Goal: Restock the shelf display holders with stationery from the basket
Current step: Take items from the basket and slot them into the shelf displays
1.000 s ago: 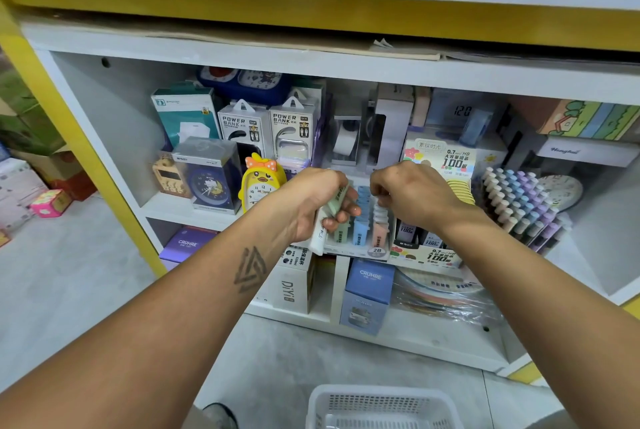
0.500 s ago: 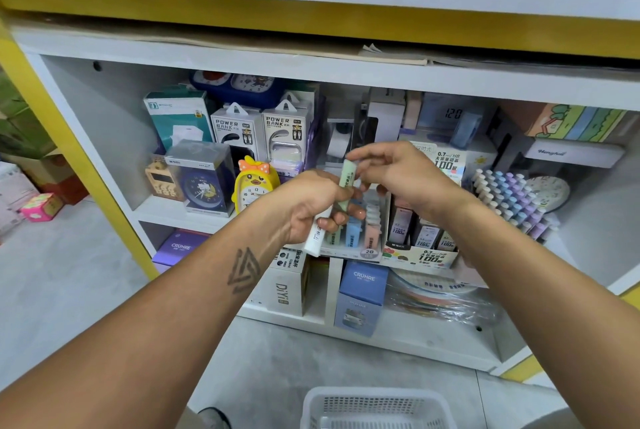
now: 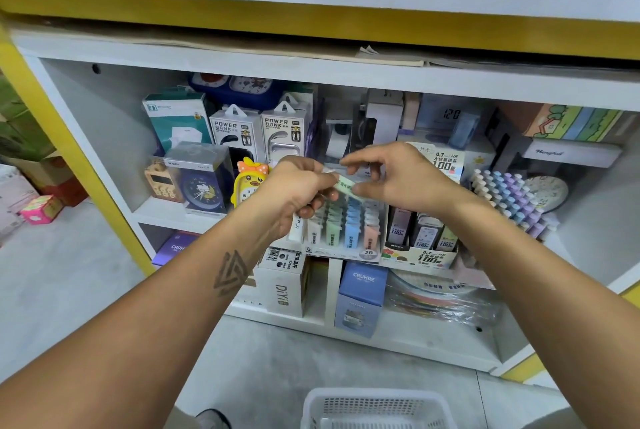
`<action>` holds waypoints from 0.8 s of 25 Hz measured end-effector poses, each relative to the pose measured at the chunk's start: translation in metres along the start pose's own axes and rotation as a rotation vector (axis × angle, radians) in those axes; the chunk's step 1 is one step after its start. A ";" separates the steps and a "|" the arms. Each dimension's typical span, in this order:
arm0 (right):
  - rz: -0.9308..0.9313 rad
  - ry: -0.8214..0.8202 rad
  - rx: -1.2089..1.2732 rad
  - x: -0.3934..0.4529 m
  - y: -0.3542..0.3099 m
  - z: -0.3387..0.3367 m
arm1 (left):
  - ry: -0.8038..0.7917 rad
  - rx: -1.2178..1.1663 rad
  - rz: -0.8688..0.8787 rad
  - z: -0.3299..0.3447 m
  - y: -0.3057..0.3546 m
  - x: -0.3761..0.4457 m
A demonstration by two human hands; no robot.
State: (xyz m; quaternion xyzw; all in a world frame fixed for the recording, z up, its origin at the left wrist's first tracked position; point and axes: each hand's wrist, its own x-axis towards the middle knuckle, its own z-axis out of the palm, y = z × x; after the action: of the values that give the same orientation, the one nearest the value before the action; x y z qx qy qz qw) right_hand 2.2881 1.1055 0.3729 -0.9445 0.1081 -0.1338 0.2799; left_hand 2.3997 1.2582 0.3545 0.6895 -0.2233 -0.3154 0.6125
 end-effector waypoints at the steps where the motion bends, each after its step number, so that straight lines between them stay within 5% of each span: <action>1: -0.030 -0.025 0.000 0.001 -0.005 0.004 | 0.005 0.000 0.005 0.001 0.000 0.000; 10: -0.027 0.405 -0.082 0.030 0.012 0.017 | 0.230 -0.418 -0.099 -0.015 0.011 0.000; 14: -0.002 0.344 -0.333 0.047 0.021 0.035 | 0.254 -0.396 -0.089 -0.015 0.011 -0.001; 20: 0.102 0.170 -0.374 0.065 0.030 0.051 | 0.146 -0.383 -0.113 -0.017 0.006 0.001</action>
State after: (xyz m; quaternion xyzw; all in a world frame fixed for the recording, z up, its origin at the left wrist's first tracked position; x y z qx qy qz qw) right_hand 2.3613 1.0881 0.3274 -0.9586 0.2019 -0.1762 0.0960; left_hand 2.4134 1.2685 0.3611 0.5929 -0.0753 -0.3351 0.7284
